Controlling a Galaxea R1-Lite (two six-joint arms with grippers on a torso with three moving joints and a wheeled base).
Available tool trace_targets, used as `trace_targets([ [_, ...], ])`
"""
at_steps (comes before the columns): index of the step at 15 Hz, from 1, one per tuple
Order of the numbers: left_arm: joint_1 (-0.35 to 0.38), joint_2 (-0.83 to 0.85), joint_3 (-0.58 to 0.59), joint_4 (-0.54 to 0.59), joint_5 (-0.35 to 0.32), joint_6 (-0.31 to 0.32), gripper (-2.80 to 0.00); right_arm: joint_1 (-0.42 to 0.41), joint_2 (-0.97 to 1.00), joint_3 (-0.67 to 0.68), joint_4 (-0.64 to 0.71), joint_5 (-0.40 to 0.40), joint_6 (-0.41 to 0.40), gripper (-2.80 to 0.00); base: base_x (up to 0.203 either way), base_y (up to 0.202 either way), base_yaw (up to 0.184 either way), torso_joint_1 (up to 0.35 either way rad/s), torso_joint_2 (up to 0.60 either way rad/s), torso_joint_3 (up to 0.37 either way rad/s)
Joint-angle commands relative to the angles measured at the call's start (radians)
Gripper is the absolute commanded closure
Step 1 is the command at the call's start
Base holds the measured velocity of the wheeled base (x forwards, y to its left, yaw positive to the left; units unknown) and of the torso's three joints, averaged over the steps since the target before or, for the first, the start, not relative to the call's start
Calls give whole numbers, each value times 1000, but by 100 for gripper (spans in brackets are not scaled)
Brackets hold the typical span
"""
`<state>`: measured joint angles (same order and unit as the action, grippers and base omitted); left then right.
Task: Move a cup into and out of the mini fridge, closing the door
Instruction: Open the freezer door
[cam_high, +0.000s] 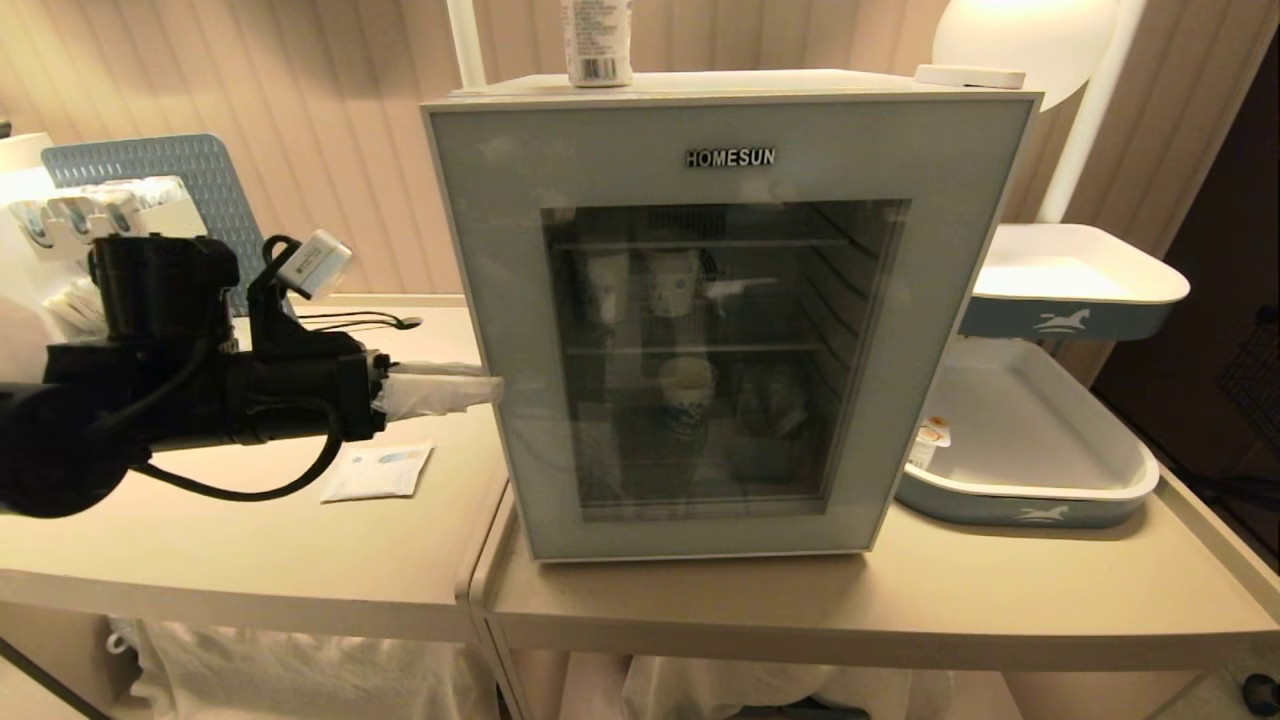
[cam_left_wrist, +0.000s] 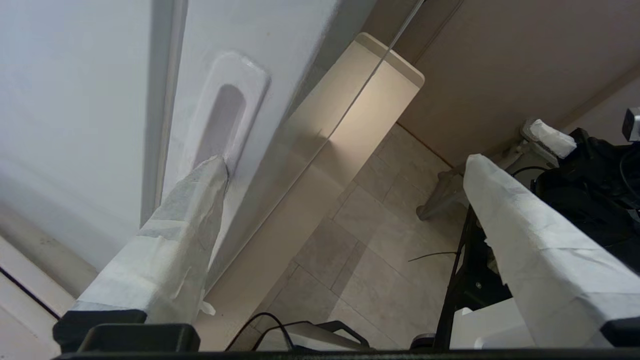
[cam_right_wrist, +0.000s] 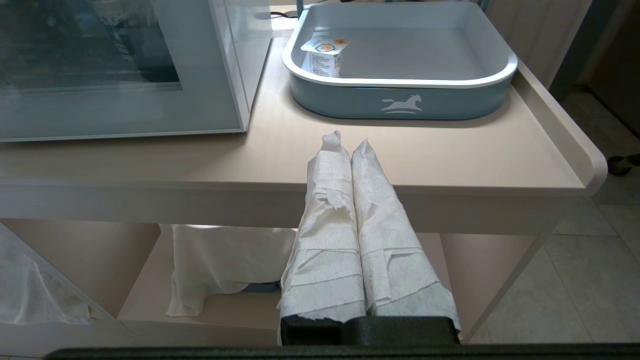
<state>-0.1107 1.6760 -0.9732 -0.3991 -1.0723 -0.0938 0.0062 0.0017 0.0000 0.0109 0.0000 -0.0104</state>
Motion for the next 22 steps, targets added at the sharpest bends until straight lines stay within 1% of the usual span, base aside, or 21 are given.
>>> trace_targets([
  [1, -8, 32, 1, -3, -8, 1, -280, 0, 1, 0, 0, 0, 0, 0, 0, 0, 0, 0, 0, 0],
  [2, -11, 49, 1, -4, -5, 14, -280, 0, 1, 0, 0, 0, 0, 0, 0, 0, 0, 0, 0, 0],
  [4, -12, 73, 11, -4, 3, 74, -280, 0, 1, 0, 0, 0, 0, 0, 0, 0, 0, 0, 0, 0],
  [5, -12, 75, 14, -4, 3, 83, -280, 0, 1, 0, 0, 0, 0, 0, 0, 0, 0, 0, 0, 0],
  [8, -13, 66, 31, -2, -6, 83, -280, 0, 1, 0, 0, 0, 0, 0, 0, 0, 0, 0, 0, 0],
  [12, -16, -11, 106, 2, -16, 76, -280, 0, 1, 0, 0, 0, 0, 0, 0, 0, 0, 0, 0, 0],
  [18, -76, -137, 207, 2, -18, 75, -280, 0, 1, 0, 0, 0, 0, 0, 0, 0, 0, 0, 0, 0],
  [20, -105, -198, 249, 2, -17, 75, -280, 0, 1, 0, 0, 0, 0, 0, 0, 0, 0, 0, 0, 0],
  [22, -117, -274, 301, 3, -16, 75, -280, 0, 1, 0, 0, 0, 0, 0, 0, 0, 0, 0, 0, 0],
])
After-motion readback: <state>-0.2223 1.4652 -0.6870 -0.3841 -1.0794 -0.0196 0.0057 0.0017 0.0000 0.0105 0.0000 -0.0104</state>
